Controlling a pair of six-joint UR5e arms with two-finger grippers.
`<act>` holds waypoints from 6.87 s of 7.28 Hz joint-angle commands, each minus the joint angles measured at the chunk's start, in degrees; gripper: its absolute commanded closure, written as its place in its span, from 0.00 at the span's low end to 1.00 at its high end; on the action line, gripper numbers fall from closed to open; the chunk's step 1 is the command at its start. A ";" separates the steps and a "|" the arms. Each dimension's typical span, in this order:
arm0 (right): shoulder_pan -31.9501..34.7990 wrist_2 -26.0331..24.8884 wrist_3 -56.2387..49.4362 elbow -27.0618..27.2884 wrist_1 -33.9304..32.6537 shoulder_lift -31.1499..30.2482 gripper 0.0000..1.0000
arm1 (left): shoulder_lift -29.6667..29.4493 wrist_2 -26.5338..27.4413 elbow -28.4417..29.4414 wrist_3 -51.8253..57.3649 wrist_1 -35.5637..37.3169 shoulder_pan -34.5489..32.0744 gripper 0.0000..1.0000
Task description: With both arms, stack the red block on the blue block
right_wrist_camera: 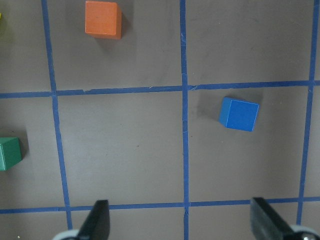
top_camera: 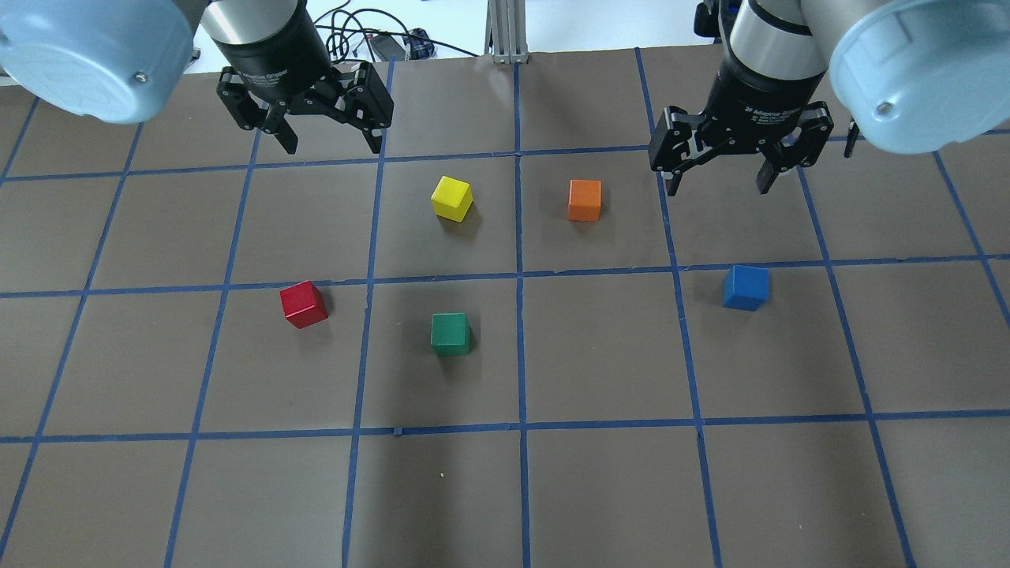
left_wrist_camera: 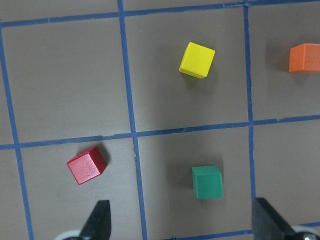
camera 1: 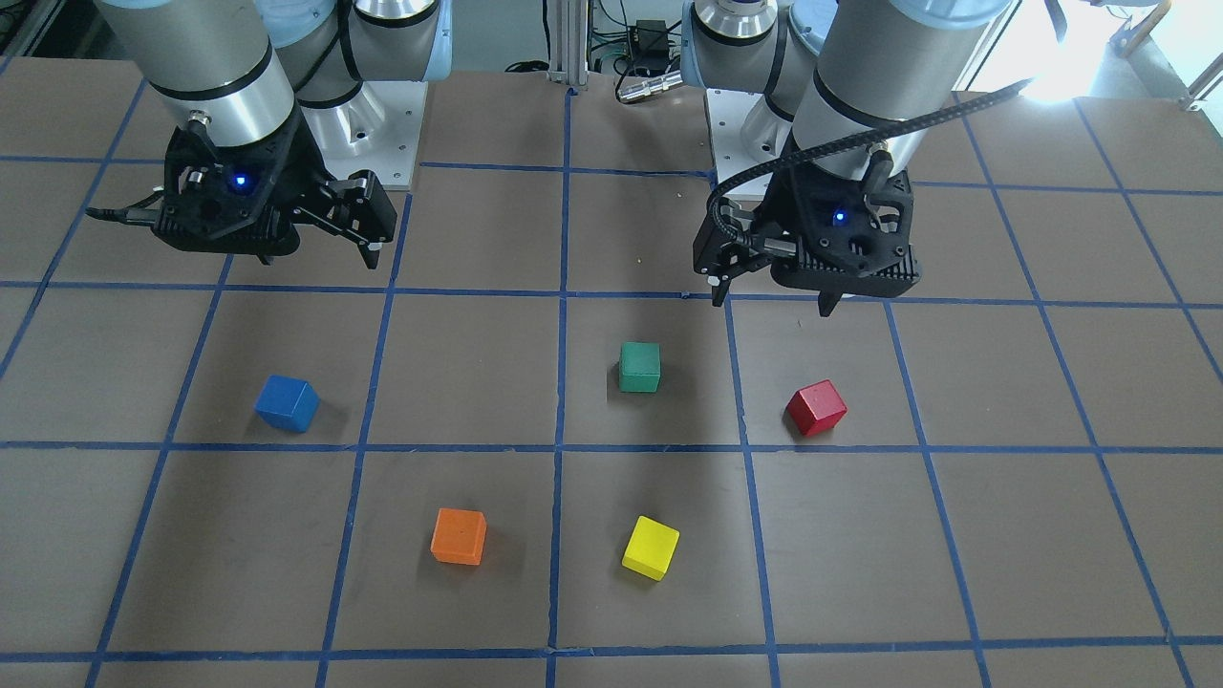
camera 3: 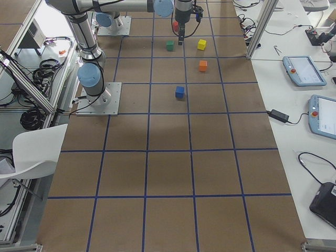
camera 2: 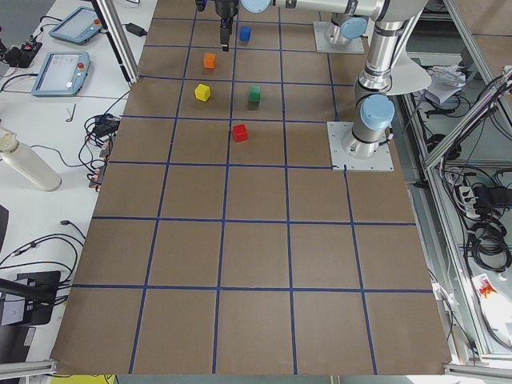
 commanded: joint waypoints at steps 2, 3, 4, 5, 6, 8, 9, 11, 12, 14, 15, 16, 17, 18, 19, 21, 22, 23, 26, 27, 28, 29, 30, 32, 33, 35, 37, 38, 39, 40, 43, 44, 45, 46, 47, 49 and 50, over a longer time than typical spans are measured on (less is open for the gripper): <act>0.00 0.03 -0.18 -0.35 0.31 0.36 0.00 | -0.87 0.23 -0.47 0.13 0.10 0.04 0.00; -0.08 0.64 -0.18 -0.18 0.40 0.10 0.00 | -0.89 0.14 -1.00 0.65 0.19 0.65 0.00; -0.09 0.30 -0.18 -0.01 0.31 0.27 0.00 | -1.58 0.14 -1.61 1.00 0.11 1.79 0.00; -0.09 0.13 -0.18 0.08 0.22 0.19 0.00 | -2.37 -0.03 -4.84 1.96 2.02 5.02 0.00; -0.09 0.04 -0.18 -0.18 0.14 0.36 0.00 | -3.42 -0.12 -10.44 5.45 8.30 8.44 0.00; -0.09 -0.05 -0.18 0.34 0.05 0.36 0.00 | -4.39 2.85 -23.18 7.94 22.71 11.45 0.00; -0.09 -0.05 -0.18 0.35 0.05 0.36 0.00 | -5.18 2.86 -28.29 7.86 30.18 11.99 0.00; -0.09 -0.05 -0.18 0.43 -0.13 0.36 0.00 | -7.82 2.86 -30.62 6.90 35.35 13.31 0.00; -0.09 -0.05 -0.18 0.43 -0.13 0.36 0.00 | -8.87 3.12 -30.97 7.50 35.26 13.40 0.00; -0.09 0.03 -0.01 0.43 -0.39 0.36 0.00 | -10.37 4.43 -32.46 5.24 35.26 13.58 0.06; -0.09 -0.05 -0.01 0.52 -0.39 0.36 0.00 | -9.86 6.27 -33.08 4.88 35.17 14.10 0.07; -0.09 -0.05 -0.01 0.52 -0.39 0.36 0.00 | -9.76 6.55 -33.26 4.78 35.17 14.45 0.07; -0.09 -0.05 -0.01 0.52 -0.39 0.36 0.00 | -9.85 6.38 -33.35 4.52 35.17 14.46 0.07; -0.09 -0.05 -0.01 0.52 -0.39 0.36 0.00 | -10.11 6.29 -34.22 4.35 35.26 14.37 0.10; -0.09 -0.05 -0.01 0.52 -0.22 0.36 0.00 | -9.42 6.12 -36.14 4.52 35.61 14.37 0.38; -0.09 -0.14 -0.01 0.70 0.05 0.36 0.00 | -8.54 6.29 -35.55 4.61 35.52 13.93 0.85; -0.09 -0.14 -0.01 0.70 0.05 0.36 0.00 | -8.10 6.20 -32.67 4.61 34.65 13.32 0.93; -0.09 -0.14 -0.01 0.70 0.13 0.36 0.00 | -7.74 6.12 -27.25 4.69 29.51 12.09 0.94; -0.09 -0.23 -0.09 0.70 0.31 0.36 0.00 | -9.05 4.37 -13.77 -1.43 19.66 -0.44 0.96; -0.09 -0.14 -0.09 0.61 0.31 0.36 0.00 | -9.58 -0.08 -13.23 -4.85 19.53 -4.23 0.98; -0.35 -0.14 -0.18 0.61 0.22 0.28 0.00 | -10.28 -0.99 -13.22 -6.54 19.79 -8.70 0.99; -0.61 -0.14 -0.36 0.61 0.40 0.10 0.00 | -11.51 -5.61 -13.05 -10.99 19.97 -11.36 0.99; -0.70 -0.14 -1.58 0.61 0.40 0.01 0.00 | -12.83 -8.01 -13.22 -13.99 20.32 -13.56 0.99; -0.79 -0.05 -1.68 0.52 0.40 -0.08 0.00 | -16.07 -4.10 -13.75 -17.53 22.16 -18.40 0.99; -0.79 -0.05 -1.68 0.52 0.40 -0.08 0.00 | -17.66 -3.56 -13.66 -17.89 22.86 -19.81 0.99; -0.79 -0.05 -1.68 0.43 0.31 -0.08 0.00 | -20.56 -1.45 -13.40 -19.82 25.49 -21.31 0.95; -0.79 -0.05 -1.68 0.35 0.31 -0.08 0.00 | -23.02 -1.36 -13.22 -19.91 27.78 -22.28 0.82; -0.79 -0.14 -1.68 0.35 0.31 -0.08 0.00 | -23.56 -1.27 -13.31 -19.83 27.79 -22.46 0.49; -0.79 -0.14 -1.68 0.52 0.31 -0.08 0.00 | -22.78 -0.40 -13.31 -19.83 27.62 -22.72 0.00; -0.53 -0.05 -1.50 0.61 0.31 -0.08 0.00 | -21.64 -0.30 -13.05 -18.96 27.01 -22.20 0.00; 0.00 0.91 0.59 0.87 0.14 0.27 0.00 | -14.45 -0.04 -12.78 -16.42 20.00 -16.96 0.00; 0.44 1.09 3.39 2.00 -0.21 0.88 0.00 | -10.59 0.22 -12.52 -12.48 16.57 -13.09 0.00; 1.57 1.00 3.60 3.58 -0.48 1.24 0.00 | -7.07 2.84 -11.56 -7.83 11.41 -9.66 0.00; 3.32 1.09 4.03 5.51 -1.61 1.85 0.00 | -3.73 3.91 -9.81 -5.96 8.66 -4.49 0.00; 5.43 1.09 6.47 7.97 -5.89 2.81 0.00 | -1.00 2.96 -8.23 -2.55 5.58 0.43 0.00; 10.35 1.00 13.06 13.76 -16.95 6.32 0.00 | 4.63 2.08 -8.65 3.00 -0.04 4.33 0.00; 12.55 0.74 15.79 16.58 -25.36 9.30 0.00 | 6.13 0.25 -8.65 4.24 -0.68 6.18 0.00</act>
